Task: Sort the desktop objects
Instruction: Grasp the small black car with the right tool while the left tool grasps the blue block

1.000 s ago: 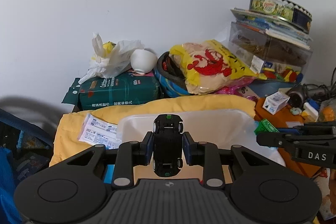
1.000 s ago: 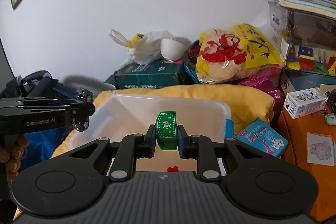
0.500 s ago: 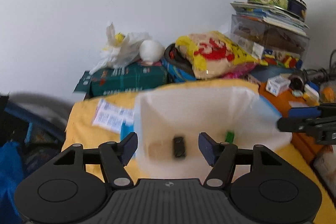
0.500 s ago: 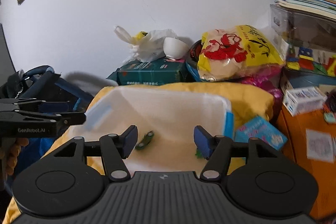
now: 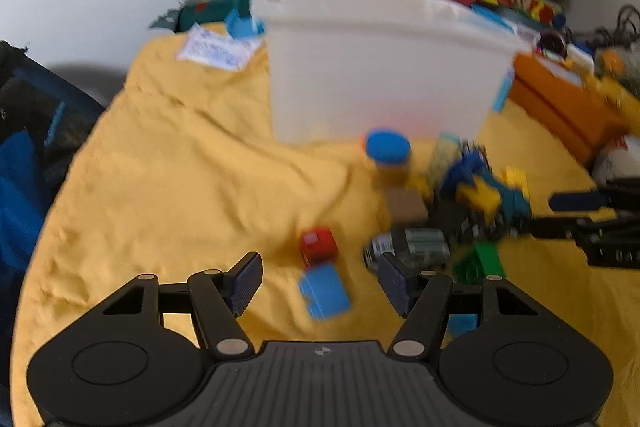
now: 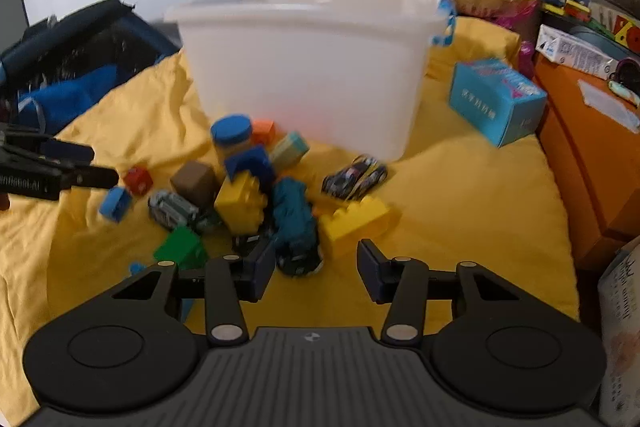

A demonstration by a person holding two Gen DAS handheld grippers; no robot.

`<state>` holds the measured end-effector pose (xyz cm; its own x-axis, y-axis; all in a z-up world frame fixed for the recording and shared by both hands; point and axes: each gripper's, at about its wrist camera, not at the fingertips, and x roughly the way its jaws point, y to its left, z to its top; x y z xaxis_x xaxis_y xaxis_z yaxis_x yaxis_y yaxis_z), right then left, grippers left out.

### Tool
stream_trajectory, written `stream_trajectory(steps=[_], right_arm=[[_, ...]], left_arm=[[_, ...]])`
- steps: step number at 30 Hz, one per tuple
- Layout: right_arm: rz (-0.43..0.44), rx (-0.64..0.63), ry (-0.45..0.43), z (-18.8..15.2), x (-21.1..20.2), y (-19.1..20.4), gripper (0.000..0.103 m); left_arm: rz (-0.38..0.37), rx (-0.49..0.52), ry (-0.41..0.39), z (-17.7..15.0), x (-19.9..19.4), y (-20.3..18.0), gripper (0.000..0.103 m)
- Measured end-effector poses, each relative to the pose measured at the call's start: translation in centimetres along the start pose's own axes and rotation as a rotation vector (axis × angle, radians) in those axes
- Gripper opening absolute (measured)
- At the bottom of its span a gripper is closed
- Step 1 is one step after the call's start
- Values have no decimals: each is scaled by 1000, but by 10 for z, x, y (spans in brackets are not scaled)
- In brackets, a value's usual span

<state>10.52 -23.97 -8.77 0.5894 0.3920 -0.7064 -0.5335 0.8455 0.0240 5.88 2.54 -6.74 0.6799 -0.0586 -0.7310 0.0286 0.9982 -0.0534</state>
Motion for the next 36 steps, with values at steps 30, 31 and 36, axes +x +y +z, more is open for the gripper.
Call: stream_trajectory(steps=[30,31,36], right_arm=[[-9,-49,66,-39,-16,5,36],[-17,-58,68,-41,-14,7,45],[-32,-6,73,-40,-3,8,58]], left_arm=[[17,22,32,-15,21,-4,47],[16,31,33,-15,21,-6,48],[3,66,34,-20,17,-10,35]])
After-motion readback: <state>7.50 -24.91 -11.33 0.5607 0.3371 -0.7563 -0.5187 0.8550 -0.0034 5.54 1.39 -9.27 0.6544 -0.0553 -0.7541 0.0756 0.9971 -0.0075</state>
